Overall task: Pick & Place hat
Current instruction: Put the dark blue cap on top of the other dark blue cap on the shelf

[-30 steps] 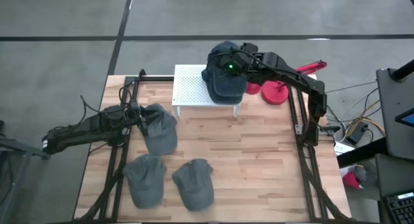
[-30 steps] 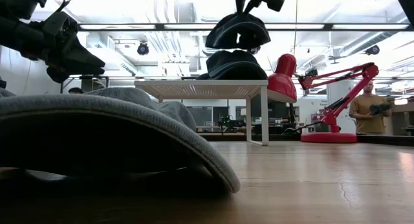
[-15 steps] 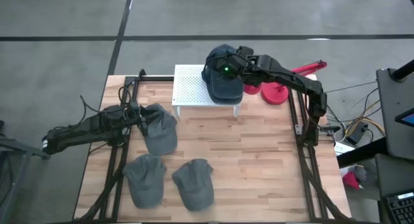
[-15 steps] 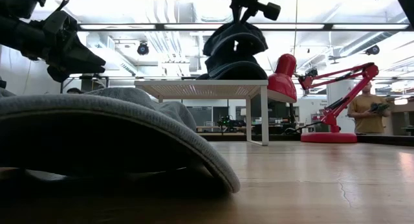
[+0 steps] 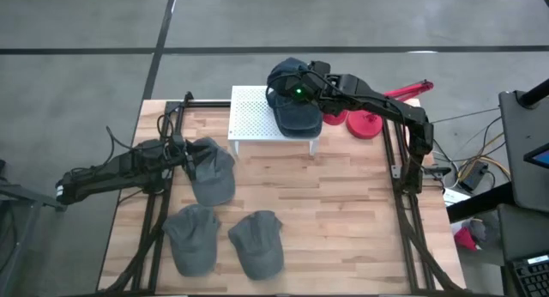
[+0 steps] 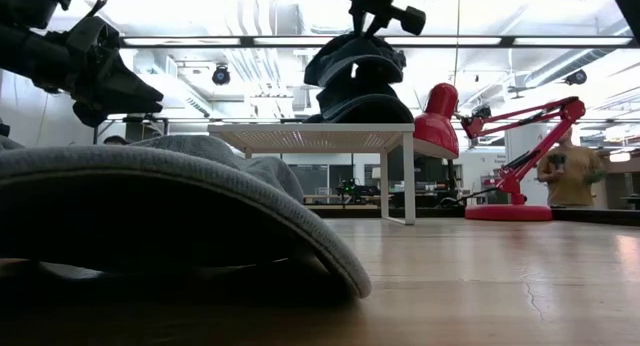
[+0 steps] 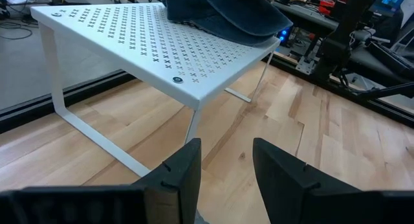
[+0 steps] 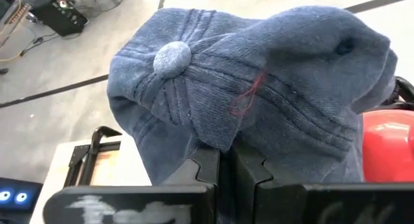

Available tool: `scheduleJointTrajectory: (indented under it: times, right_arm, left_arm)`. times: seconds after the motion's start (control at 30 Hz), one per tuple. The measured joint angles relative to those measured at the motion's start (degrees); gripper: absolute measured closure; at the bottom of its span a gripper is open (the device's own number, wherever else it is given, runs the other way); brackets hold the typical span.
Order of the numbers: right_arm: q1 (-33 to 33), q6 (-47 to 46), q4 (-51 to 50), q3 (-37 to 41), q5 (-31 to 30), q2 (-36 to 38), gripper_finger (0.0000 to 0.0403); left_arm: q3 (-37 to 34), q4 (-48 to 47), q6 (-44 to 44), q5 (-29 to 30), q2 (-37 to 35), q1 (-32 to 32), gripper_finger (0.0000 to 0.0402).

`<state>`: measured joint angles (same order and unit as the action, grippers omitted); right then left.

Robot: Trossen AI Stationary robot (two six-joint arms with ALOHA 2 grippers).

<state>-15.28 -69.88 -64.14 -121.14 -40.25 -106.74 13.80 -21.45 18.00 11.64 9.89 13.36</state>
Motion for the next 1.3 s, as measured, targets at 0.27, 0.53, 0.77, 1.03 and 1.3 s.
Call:
scheduleJointTrajectory:
  times: [0.27,0.53,0.77,1.03,1.3]
  right_arm:
    - [-0.14,0.04,-0.19,1.08,0.58,0.00,0.0390]
    - [-0.17,0.12,-0.39,3.52,2.94,0.00,0.0390]
    - [-1.03,4.08,-0.39,3.61,5.01,0.04,0.0390]
    - [-2.04,4.41,-2.08,3.61,8.03,0.04,0.0377]
    - [-2.02,4.01,-3.04,3.61,8.88,0.04,0.0310]
  left_arm:
    - [0.00,0.00,0.02,0.00,0.00,-0.02,0.0259]
    - [0.00,0.00,0.02,0.00,0.00,0.00,0.0259]
    - [0.00,0.00,0.02,0.00,0.00,0.00,0.0259]
    - [0.00,0.01,0.02,0.00,0.00,-0.01,0.0259]
    - [0.00,0.02,0.02,0.00,0.00,0.00,0.0259]
